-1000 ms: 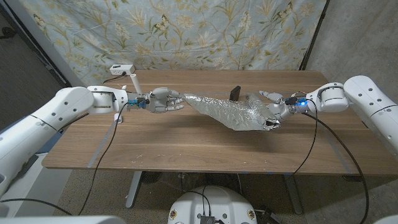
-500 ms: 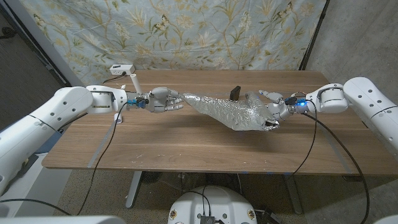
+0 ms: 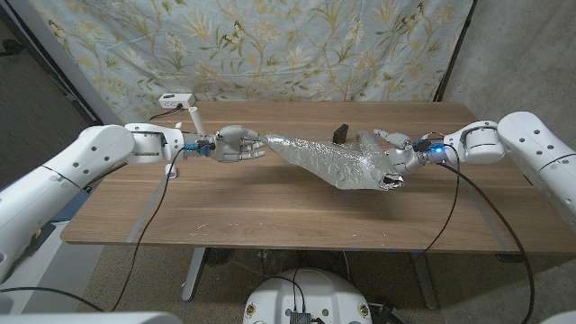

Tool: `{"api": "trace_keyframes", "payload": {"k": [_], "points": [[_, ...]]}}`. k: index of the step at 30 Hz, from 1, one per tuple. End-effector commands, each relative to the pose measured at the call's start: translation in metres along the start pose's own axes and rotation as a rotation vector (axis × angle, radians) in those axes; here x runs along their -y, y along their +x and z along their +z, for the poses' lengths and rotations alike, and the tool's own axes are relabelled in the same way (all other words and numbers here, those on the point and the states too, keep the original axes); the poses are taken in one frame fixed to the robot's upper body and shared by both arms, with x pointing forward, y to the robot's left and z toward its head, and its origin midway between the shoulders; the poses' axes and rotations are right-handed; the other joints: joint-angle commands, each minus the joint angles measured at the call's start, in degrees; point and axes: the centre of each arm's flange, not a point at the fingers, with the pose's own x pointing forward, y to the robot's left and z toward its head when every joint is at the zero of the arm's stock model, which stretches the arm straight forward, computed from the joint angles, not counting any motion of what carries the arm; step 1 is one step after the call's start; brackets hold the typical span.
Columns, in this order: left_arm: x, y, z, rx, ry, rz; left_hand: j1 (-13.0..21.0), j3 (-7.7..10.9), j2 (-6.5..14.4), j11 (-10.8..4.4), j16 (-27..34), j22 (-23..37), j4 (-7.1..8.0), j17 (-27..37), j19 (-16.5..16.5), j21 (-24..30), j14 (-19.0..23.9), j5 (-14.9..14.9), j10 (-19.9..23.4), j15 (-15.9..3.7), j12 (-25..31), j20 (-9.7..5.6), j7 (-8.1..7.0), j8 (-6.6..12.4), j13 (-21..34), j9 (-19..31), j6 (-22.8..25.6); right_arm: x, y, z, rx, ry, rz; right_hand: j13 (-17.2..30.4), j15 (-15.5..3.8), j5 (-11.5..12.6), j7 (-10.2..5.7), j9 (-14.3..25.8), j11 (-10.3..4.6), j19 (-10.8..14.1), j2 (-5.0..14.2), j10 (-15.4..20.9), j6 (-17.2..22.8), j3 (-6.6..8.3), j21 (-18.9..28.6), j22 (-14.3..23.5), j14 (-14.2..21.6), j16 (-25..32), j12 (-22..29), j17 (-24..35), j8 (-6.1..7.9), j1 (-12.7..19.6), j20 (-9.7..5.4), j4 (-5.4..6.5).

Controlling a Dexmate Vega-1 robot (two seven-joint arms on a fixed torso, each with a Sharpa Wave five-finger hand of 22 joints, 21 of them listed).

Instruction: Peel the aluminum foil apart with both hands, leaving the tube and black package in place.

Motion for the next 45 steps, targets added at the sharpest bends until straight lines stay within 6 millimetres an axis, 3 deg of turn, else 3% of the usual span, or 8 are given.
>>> {"api": "trace_keyframes", "payload": {"k": [1,12,16,21,33,45], "points": [[0.0011,0.0029,-0.0011,0.001,-0.014,-0.002,-0.55,-0.31,-0.08,-1.58,-0.23,0.05,0.48,0.22,-0.04,0.46,0.15,-0.22,1.54,0.34,-0.41,-0.07,0.41,-0.21,-0.31,0.01,-0.31,0.0003,0.0007,0.0044,-0.001,-0.015,0.006,0.26,-0.39,0.2,2.72,0.09,-0.03,0.02,0.01,-0.51,-0.22,0.14,-0.03,0.18,-0.18,0.01,0.18,0.21,0.06,1.46,-0.1,-0.71],[0.0002,0.0072,-0.001,0.003,-0.023,-0.018,-9.44,-2.99,-2.02,0.82,-2.97,-0.09,3.92,-2.71,-1.72,-0.63,-3.63,-1.64,-3.06,2.36,-7.6,1.61,0.87,-1.06,-5.14,-1.66,-5.68,0.0025,0.0009,0.0092,-0.006,-0.024,0.005,0.33,-0.37,0.13,2.75,0.11,-0.09,0.08,0.2,-0.48,-0.16,0.29,-0.14,0.18,-0.16,-0.1,0.28,0.16,0.13,2.86,-0.08,-1.28],[0.0005,0.0094,-0.0008,0.002,-0.023,-0.025,-14.22,-3.75,-2.73,2.07,-5.27,-0.14,5.55,-5.37,-2.77,-1.77,-6.18,-2.94,-4.65,4.36,-11.2,2.71,0.82,-0.91,-7.42,-3.1,-8.38,0.0038,0.0008,0.0094,-0.004,-0.024,0.007,0.32,-0.35,0.09,2.75,0.12,-0.05,0.07,0.22,-0.51,-0.07,0.25,-0.18,0.18,-0.14,-0.12,0.28,0.18,0.17,3.05,-0.05,-1.33],[0.0,0.011,0.0001,-0.004,-0.015,-0.028,-16.55,-4.07,-3.19,2.79,-6.45,-0.14,6.2,-6.72,-3.4,-2.5,-7.71,-3.87,-6.61,5.24,-13.54,3.29,0.34,-0.93,-8.57,-3.99,-10.01,0.0064,0.0011,0.0086,-0.002,-0.021,0.007,0.32,-0.28,0.03,2.76,0.14,-0.02,0.09,0.22,-0.5,0.05,0.16,-0.22,0.18,-0.08,-0.13,0.3,0.18,0.23,3.19,-0.02,-1.34],[-0.0014,0.0118,0.0007,-0.007,-0.015,-0.055,-20.09,-4.06,-4.17,3.58,-9.06,-0.1,6.28,-9.77,-4.98,-4.42,-12.69,-6.21,-8.1,8.79,-17.7,4.62,0.09,-0.68,-11.02,-6.21,-13.18,0.005,0.0034,0.0105,0.013,-0.029,0.018,0.3,-0.34,-0.08,2.76,0.19,-0.03,0.18,0.24,-0.43,0.28,-0.06,-0.27,0.18,-0.07,-0.21,0.34,0.17,0.31,3.33,0.04,-1.27],[-0.0055,0.007,0.0016,-0.006,-0.003,-0.053,-21.35,-3.52,-3.81,3.86,-9.11,-0.05,6.02,-11.3,-5.56,-5.43,-13.86,-7.05,-7.92,9.51,-19.51,5.26,0.25,-0.33,-12.16,-7.49,-13.89,0.0018,0.0071,0.0078,0.014,-0.033,0.022,0.24,-0.35,-0.19,2.76,0.23,0.01,0.15,0.29,-0.21,0.54,-0.32,-0.36,0.19,0.02,-0.27,0.42,0.16,0.4,3.41,0.04,-1.14]]}}
